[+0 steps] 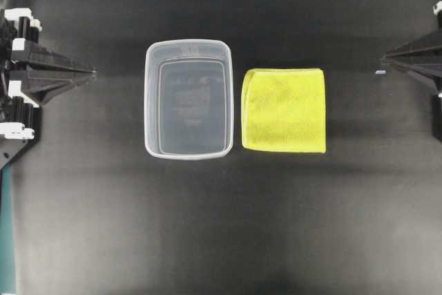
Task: Place the yellow towel into the container with the left arm.
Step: 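Move the left gripper over the yellow towel beside the container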
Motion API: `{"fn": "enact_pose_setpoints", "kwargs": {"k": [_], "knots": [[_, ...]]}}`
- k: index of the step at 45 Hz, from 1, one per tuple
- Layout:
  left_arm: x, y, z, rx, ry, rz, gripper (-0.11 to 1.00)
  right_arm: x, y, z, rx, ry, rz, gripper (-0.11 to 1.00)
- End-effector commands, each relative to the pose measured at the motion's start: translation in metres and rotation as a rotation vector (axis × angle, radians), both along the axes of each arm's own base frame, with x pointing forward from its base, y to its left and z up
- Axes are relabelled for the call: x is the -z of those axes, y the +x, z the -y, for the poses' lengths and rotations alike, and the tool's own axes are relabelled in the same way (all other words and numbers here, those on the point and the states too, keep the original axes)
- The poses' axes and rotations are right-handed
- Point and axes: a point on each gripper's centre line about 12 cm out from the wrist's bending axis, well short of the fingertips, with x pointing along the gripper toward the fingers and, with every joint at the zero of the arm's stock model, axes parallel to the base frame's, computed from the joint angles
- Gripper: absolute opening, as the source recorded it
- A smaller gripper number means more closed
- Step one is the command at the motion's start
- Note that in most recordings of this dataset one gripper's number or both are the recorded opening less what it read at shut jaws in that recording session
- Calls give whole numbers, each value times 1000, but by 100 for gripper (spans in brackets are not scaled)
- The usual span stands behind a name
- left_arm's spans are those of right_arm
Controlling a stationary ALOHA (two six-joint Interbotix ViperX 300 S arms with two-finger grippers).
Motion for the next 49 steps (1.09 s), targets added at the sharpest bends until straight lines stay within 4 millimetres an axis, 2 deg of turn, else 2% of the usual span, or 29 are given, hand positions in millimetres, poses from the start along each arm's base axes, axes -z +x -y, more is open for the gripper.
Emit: {"fn": "enact_pose_setpoints", "kwargs": {"k": [1, 5, 13, 18, 27, 31, 39, 41, 43, 49], "knots": [[-19, 17, 2, 13, 3, -28, 6, -8, 2, 1, 3, 30, 19, 1], [-25, 37, 1, 9, -17, -109, 0, -3, 2, 1, 6, 37, -12, 1], [-28, 82, 3, 8, -13, -288, 0, 4, 0, 1, 5, 61, -72, 1], [-26, 118, 2, 1, -4, -423, 0, 7, -5, 2, 8, 130, -114, 1], [-19, 177, 2, -4, 0, -589, 0, 8, -18, 3, 16, 150, -130, 3], [-14, 199, 1, -10, 1, -656, 0, 6, -25, 3, 17, 152, -113, 17], [-1, 241, -1, -19, 1, -783, 0, -2, -39, 3, 15, 148, -68, 69], [2, 250, -2, -23, 1, -803, 0, -4, -42, 3, 15, 147, -62, 77], [10, 260, -4, -25, 4, -834, 0, -4, -44, 3, 16, 148, -64, 82], [29, 281, -9, -22, 37, -875, 1, -7, -50, 3, 17, 145, -65, 79]]}}
